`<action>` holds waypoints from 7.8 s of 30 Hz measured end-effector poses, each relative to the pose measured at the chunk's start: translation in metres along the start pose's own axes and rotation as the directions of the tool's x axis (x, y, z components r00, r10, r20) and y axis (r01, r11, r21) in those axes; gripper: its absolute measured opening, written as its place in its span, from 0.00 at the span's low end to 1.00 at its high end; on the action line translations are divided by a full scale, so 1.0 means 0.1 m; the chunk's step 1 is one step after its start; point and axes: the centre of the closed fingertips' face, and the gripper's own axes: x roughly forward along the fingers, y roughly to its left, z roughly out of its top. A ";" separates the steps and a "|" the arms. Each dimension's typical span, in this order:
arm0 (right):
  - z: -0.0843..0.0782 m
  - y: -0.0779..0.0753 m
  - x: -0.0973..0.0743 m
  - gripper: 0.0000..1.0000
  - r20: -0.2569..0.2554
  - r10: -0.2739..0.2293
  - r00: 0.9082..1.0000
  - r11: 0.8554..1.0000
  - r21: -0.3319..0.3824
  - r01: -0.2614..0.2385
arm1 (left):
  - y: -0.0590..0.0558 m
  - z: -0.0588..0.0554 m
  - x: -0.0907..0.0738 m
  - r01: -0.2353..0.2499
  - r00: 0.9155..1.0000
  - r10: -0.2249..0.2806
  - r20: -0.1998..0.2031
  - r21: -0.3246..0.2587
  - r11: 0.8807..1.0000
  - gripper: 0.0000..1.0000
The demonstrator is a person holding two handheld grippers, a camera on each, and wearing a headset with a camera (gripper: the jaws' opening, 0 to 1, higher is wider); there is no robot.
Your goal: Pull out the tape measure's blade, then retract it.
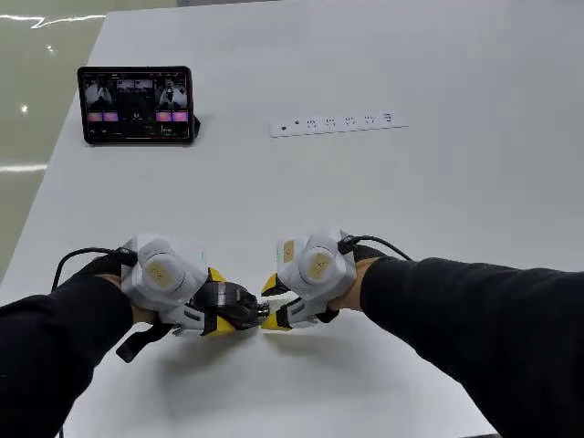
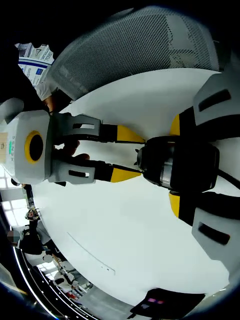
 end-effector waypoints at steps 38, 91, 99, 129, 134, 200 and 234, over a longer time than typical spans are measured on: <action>-0.06 0.03 0.05 0.09 -0.047 0.023 0.999 1.000 0.013 -0.022 | 0.01 0.03 -0.01 -0.011 1.000 0.011 0.013 0.012 1.000 0.33; -0.33 0.01 -0.18 0.10 -0.083 0.015 0.996 0.998 0.063 -0.010 | 0.02 0.03 0.00 -0.015 1.000 0.016 0.012 -0.023 1.000 0.34; -0.37 0.01 -0.23 0.10 -0.088 0.013 0.996 0.998 0.068 -0.007 | 0.01 0.03 0.00 -0.010 1.000 0.010 0.008 -0.012 1.000 0.34; -0.50 0.01 -0.33 0.10 -0.096 0.010 0.995 0.998 0.060 -0.004 | 0.01 0.03 0.00 -0.016 1.000 0.016 0.002 -0.021 1.000 0.34; -0.54 0.01 -0.37 0.10 -0.097 0.019 0.995 0.997 0.072 -0.012 | 0.01 0.03 0.00 -0.021 1.000 0.021 -0.003 -0.017 1.000 0.34; -0.84 0.01 -0.63 0.10 -0.097 -0.006 0.995 0.996 0.092 0.015 | 0.02 0.03 0.03 -0.023 1.000 0.023 0.006 -0.006 1.000 0.34; -1.01 0.02 -0.82 0.10 -0.105 -0.006 0.994 0.994 0.104 0.017 | -0.01 -0.05 0.04 -0.029 1.000 0.029 0.008 -0.033 0.999 0.32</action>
